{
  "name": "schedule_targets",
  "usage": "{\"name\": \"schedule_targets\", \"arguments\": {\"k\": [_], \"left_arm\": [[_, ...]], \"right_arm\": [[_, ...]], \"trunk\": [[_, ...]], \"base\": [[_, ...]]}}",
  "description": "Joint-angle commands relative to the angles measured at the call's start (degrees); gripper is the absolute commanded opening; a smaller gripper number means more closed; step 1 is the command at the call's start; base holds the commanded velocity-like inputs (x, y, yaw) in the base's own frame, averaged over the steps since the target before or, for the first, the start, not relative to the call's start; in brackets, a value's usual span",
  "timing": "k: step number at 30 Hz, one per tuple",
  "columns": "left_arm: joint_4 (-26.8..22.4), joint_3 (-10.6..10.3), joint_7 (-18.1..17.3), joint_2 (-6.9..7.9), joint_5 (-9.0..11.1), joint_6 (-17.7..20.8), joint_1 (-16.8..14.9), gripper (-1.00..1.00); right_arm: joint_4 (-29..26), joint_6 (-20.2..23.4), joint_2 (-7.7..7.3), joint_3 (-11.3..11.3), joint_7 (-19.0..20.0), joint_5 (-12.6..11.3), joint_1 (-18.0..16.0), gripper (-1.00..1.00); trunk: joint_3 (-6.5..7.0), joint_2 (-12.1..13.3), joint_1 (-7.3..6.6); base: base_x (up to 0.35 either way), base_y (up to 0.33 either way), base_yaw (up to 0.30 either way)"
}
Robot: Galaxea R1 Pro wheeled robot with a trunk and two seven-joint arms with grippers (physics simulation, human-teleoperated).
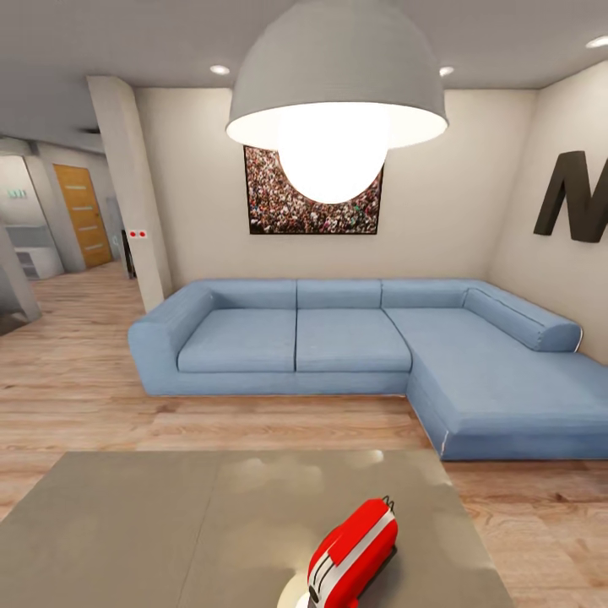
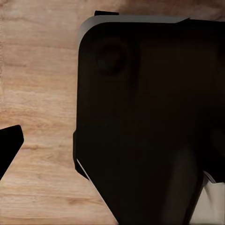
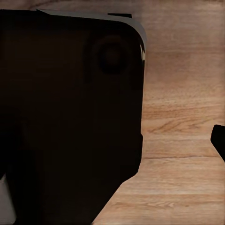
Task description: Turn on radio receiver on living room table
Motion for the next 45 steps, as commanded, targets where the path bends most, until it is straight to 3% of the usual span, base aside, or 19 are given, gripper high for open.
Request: {"name": "schedule_targets", "arguments": {"k": [1,27,36,45], "left_arm": [[0.0,0.0,0.0,0.00,0.0,0.0,0.0,1.00],[-3.0,0.0,-0.1,-0.20,0.0,0.1,0.0,1.00],[-3.3,0.1,-0.1,-0.19,-0.1,-0.1,0.0,1.00],[-3.3,0.1,-0.1,-0.18,0.0,0.0,0.0,1.00]], "right_arm": [[0.0,0.0,0.00,0.0,0.0,0.0,0.0,1.00],[0.0,0.5,-0.12,0.0,-0.4,0.3,0.0,1.00],[0.0,0.6,-0.68,-0.1,-0.1,4.0,0.0,1.00],[-1.1,0.8,-0.87,-0.2,-0.2,5.2,0.0,1.00]], "trunk": [[0.19,0.4,-0.23],[3.22,10.8,-5.94],[4.00,14.5,-7.91],[4.79,18.1,-9.89]], "base": [[0.000,0.000,0.000],[0.000,0.000,-0.020],[0.000,0.000,0.000],[0.000,0.000,0.000]]}}
